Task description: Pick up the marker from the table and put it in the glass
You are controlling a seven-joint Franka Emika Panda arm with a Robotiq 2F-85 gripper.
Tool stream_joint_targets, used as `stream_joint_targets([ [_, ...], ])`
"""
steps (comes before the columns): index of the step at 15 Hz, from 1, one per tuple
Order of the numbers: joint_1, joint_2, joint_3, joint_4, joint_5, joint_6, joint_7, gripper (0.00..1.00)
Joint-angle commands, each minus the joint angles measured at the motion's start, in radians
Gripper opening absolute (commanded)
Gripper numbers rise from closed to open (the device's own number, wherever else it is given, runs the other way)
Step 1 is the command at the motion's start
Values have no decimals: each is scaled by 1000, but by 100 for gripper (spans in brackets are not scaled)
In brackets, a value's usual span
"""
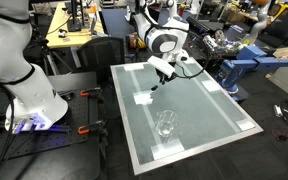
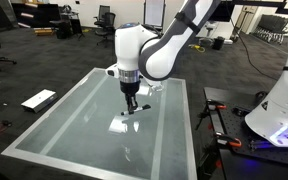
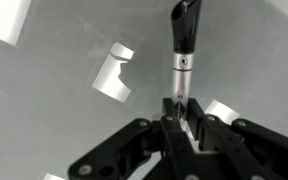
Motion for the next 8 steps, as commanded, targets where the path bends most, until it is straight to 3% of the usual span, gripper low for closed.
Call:
stream_joint_targets([
  [1, 21, -81, -22, -24, 14, -41, 73, 5],
  [8, 83, -204, -95, -103, -13, -14, 323, 5],
])
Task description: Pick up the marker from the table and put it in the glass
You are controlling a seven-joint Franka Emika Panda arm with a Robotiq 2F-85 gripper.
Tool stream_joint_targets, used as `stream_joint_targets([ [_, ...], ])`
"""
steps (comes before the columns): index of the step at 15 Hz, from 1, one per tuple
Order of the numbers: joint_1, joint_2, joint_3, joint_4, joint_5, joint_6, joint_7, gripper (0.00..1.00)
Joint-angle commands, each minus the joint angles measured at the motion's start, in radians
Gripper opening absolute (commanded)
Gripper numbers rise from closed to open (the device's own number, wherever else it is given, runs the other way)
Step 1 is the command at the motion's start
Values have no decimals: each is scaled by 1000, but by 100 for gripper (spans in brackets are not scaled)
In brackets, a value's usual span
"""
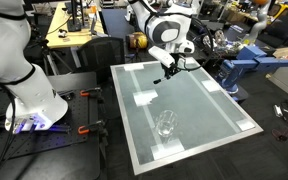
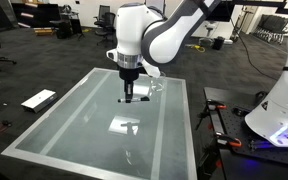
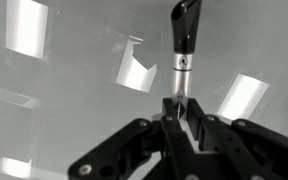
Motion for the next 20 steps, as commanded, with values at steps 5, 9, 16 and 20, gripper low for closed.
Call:
stream_joint_targets([
  [5, 85, -197, -88, -165, -50, 5, 274, 5],
  [9, 68, -188, -70, -158, -31, -2, 237, 18],
  [16, 66, -237, -67, -210, -32, -2, 238, 18],
  [20, 91, -248, -124, -225, -180, 55, 490, 5],
])
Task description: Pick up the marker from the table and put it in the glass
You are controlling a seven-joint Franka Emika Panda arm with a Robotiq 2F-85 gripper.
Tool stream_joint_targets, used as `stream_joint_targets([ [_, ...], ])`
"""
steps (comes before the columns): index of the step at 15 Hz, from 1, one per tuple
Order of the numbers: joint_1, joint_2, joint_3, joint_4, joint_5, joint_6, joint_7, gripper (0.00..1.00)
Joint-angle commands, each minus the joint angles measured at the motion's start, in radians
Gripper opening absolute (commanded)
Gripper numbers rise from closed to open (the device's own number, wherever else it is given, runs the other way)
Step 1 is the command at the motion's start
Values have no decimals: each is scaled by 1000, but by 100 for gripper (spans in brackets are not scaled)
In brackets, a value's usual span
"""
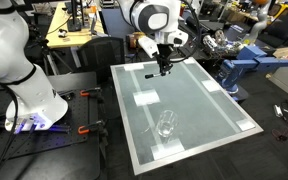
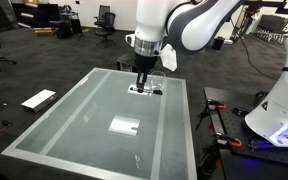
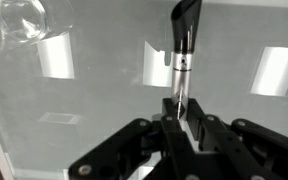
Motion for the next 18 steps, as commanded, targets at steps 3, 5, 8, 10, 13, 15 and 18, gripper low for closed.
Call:
stream_joint_targets([
  [3, 41, -17, -103, -6, -299, 46, 413, 5],
  [5, 53, -20, -135, 7, -427, 24, 573, 5],
  [8, 106, -18, -191, 24, -603, -9, 813, 5],
  [10, 128, -11, -199, 31, -713, -34, 972, 5],
  [13, 102, -8, -133, 33, -857, -103, 1192, 5],
  [15, 98, -7, -96, 35, -914, -164, 1301, 5],
  [18, 96, -3, -50, 42, -978, -259, 1436, 5],
])
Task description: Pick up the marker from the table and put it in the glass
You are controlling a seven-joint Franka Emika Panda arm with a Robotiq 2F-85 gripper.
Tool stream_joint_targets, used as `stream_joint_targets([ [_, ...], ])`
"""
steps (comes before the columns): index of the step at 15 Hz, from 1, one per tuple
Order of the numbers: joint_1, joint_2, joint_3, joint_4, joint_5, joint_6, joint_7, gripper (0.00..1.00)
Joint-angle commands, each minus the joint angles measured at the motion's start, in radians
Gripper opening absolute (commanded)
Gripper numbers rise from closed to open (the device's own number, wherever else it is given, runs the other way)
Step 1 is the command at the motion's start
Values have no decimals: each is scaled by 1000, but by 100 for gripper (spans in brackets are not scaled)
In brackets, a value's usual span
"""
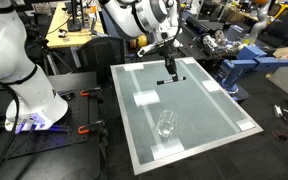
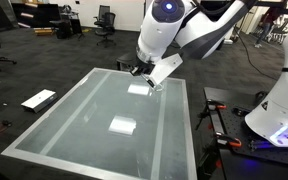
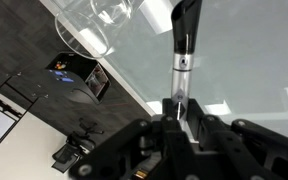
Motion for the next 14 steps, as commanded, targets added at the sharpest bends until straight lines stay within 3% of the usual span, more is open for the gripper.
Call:
stream_joint_targets([
  [1, -5, -2, 56, 17, -69, -121, 145, 5],
  [10, 2, 12, 140, 50, -176, -417, 436, 5],
  [14, -4, 23, 153, 63, -213, -496, 574, 5],
])
